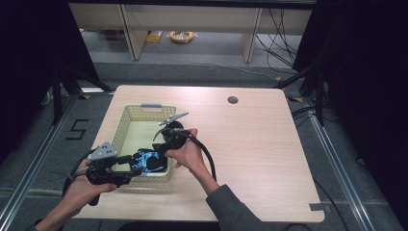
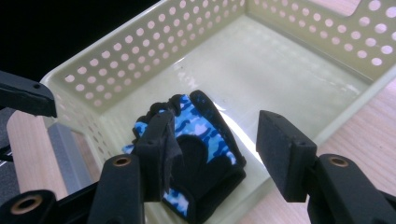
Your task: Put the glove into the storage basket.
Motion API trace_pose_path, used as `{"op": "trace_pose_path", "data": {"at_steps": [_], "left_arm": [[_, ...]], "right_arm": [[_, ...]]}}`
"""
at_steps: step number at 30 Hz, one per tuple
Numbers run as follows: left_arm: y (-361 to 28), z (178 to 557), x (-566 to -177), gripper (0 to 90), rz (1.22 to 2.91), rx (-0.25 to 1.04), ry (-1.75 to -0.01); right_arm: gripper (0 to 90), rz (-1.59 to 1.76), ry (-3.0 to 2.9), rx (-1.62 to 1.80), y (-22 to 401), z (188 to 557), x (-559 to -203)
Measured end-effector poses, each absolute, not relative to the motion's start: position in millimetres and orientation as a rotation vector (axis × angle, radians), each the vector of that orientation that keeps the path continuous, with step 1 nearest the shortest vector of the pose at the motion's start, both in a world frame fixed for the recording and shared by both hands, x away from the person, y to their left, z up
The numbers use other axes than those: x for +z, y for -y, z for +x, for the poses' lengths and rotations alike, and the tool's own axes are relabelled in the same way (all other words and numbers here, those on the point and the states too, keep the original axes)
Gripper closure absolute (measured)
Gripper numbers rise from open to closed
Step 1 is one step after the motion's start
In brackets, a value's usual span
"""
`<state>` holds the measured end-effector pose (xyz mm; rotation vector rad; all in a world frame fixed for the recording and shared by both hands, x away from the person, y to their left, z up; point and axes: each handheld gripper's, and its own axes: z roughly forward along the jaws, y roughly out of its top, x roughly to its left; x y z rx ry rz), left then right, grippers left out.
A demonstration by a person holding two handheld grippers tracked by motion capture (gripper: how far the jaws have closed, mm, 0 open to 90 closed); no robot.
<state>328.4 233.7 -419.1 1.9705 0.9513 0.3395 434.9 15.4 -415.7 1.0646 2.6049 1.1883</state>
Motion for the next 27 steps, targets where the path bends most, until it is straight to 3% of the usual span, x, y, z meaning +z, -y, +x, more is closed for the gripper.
{"op": "trace_pose_path", "data": {"at_steps": [27], "left_arm": [[-213, 332, -421, 32.1, 1.977, 0.318, -0.929]], "right_arm": [[42.0, 1.095, -2.544, 1.263, 36, 420, -408]]}}
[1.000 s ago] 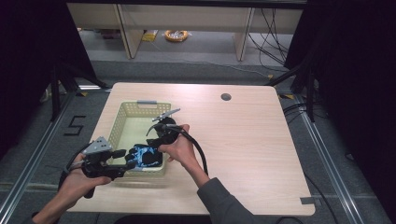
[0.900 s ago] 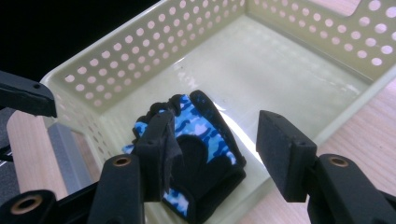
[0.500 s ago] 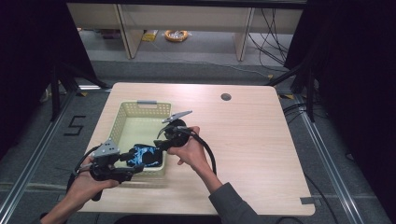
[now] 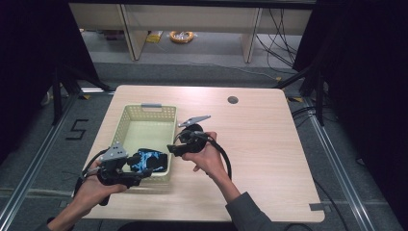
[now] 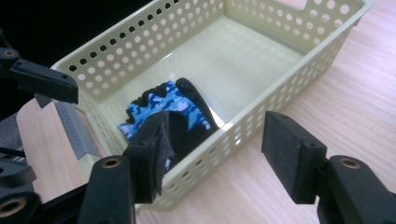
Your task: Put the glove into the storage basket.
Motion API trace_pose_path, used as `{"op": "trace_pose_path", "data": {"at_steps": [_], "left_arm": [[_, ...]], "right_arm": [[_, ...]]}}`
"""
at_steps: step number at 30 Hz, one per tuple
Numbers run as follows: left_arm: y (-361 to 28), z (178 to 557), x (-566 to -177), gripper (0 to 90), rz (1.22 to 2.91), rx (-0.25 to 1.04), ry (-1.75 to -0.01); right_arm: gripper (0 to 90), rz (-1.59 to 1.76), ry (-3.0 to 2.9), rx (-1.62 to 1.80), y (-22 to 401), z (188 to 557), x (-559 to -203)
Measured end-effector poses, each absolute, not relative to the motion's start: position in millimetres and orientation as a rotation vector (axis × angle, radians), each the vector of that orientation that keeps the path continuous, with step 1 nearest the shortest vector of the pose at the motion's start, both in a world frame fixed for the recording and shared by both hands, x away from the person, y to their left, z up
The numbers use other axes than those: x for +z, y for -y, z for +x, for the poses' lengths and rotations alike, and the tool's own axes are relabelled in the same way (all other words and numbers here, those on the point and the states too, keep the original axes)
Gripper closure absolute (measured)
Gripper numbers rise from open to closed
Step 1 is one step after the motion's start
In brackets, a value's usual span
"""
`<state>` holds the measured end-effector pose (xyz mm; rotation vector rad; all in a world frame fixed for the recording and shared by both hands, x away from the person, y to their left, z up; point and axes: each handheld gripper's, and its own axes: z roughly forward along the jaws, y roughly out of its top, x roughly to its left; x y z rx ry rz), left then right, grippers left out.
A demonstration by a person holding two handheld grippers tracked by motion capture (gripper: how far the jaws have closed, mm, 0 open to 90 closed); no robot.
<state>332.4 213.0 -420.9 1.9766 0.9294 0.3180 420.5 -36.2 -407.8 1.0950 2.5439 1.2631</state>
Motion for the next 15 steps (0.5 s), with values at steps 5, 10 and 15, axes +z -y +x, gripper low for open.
{"op": "trace_pose_path", "data": {"at_steps": [5, 10, 15], "left_arm": [[-211, 331, -420, 31.0, 1.963, 0.328, -0.941], [-209, 330, -418, 29.6, 1.979, 0.317, -0.932], [-206, 330, -417, 26.8, 1.97, 0.298, -0.934]], "right_arm": [[40.5, 1.099, -2.543, 1.288, 49, 416, -404], [39.5, 1.118, -2.53, 1.29, 63, 410, -401], [38.8, 1.133, -2.51, 1.292, 78, 404, -398]]}}
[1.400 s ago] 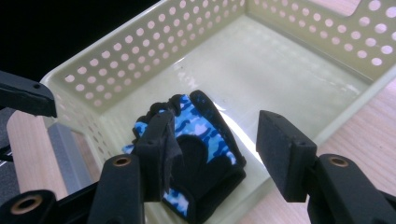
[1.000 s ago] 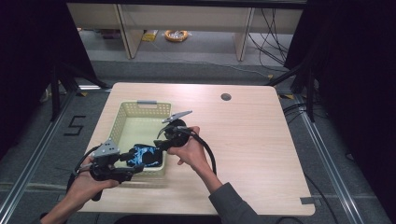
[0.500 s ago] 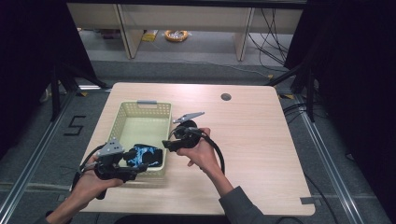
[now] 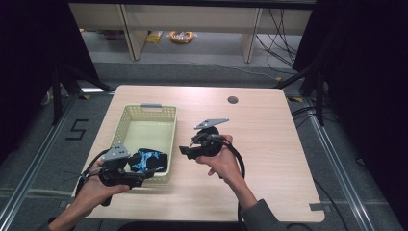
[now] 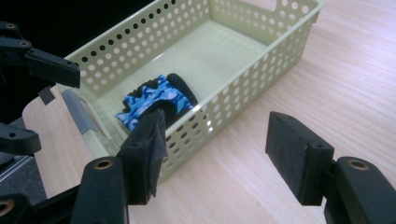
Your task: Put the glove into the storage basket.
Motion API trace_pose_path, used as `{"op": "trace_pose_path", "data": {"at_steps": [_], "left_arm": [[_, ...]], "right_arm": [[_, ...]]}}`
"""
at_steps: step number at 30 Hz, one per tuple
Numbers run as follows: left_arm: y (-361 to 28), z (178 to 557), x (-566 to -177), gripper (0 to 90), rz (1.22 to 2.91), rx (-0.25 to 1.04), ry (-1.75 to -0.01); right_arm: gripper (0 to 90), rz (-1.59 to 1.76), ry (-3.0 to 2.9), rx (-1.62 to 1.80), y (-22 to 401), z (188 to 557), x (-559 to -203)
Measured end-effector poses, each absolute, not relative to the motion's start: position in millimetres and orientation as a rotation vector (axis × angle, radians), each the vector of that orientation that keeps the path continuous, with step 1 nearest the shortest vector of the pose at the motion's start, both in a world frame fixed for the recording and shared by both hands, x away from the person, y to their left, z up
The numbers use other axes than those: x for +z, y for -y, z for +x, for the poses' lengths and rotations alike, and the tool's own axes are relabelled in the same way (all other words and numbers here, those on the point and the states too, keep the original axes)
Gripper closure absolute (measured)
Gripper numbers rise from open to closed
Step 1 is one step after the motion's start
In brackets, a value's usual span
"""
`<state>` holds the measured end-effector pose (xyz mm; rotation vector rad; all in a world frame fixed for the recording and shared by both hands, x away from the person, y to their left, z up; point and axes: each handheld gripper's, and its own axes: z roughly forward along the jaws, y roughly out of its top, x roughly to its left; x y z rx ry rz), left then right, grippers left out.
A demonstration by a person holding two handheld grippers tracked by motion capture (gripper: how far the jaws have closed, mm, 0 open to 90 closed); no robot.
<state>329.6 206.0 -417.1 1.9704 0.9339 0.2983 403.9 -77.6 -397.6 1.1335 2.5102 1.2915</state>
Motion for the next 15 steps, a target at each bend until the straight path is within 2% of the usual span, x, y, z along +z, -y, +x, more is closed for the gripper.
{"op": "trace_pose_path", "data": {"at_steps": [15], "left_arm": [[-190, 323, -414, 23.0, 1.965, 0.282, -0.88]], "right_arm": [[38.0, 1.14, -2.447, 1.329, 116, 388, -400]]}}
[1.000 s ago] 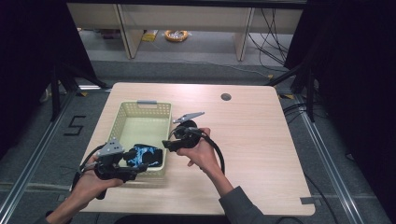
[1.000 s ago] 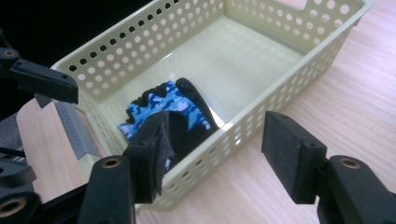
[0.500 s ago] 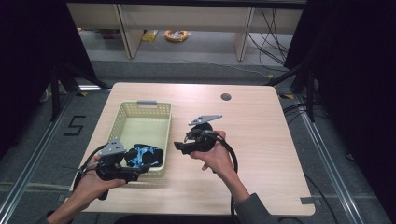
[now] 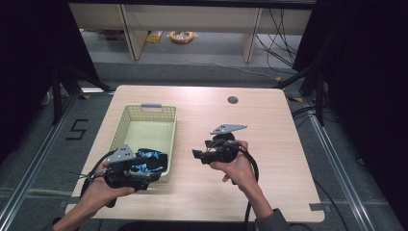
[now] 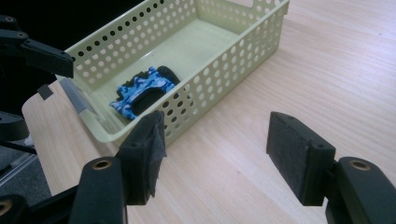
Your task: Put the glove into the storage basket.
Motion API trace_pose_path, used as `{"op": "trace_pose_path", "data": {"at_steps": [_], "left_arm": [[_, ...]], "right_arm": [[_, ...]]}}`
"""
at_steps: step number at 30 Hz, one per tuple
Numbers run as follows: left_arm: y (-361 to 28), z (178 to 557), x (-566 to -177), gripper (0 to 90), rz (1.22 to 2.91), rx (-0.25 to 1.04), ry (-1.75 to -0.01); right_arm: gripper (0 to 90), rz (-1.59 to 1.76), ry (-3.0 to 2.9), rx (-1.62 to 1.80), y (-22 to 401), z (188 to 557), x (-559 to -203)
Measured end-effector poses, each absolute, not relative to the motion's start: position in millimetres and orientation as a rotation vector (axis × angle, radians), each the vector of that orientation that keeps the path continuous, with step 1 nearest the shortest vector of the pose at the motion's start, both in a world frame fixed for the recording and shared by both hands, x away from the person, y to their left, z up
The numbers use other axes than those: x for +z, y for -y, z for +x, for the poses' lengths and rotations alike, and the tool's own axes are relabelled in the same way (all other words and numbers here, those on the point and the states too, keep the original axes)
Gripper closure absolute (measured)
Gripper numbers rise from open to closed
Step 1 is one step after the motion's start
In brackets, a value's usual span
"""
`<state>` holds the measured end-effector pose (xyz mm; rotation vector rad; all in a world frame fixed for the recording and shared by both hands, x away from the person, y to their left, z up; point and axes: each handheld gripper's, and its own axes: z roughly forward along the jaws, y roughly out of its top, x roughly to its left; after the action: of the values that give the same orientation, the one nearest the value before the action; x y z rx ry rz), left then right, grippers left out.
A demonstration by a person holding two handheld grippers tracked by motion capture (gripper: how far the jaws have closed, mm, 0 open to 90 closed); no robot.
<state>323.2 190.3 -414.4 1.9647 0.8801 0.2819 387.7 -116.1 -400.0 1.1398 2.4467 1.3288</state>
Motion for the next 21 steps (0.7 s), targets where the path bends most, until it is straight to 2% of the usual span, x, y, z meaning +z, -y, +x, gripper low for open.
{"op": "trace_pose_path", "data": {"at_steps": [21], "left_arm": [[-182, 314, -416, 20.9, 1.962, 0.278, -0.861]], "right_arm": [[36.1, 1.205, -2.412, 1.379, 155, 369, -418]]}}
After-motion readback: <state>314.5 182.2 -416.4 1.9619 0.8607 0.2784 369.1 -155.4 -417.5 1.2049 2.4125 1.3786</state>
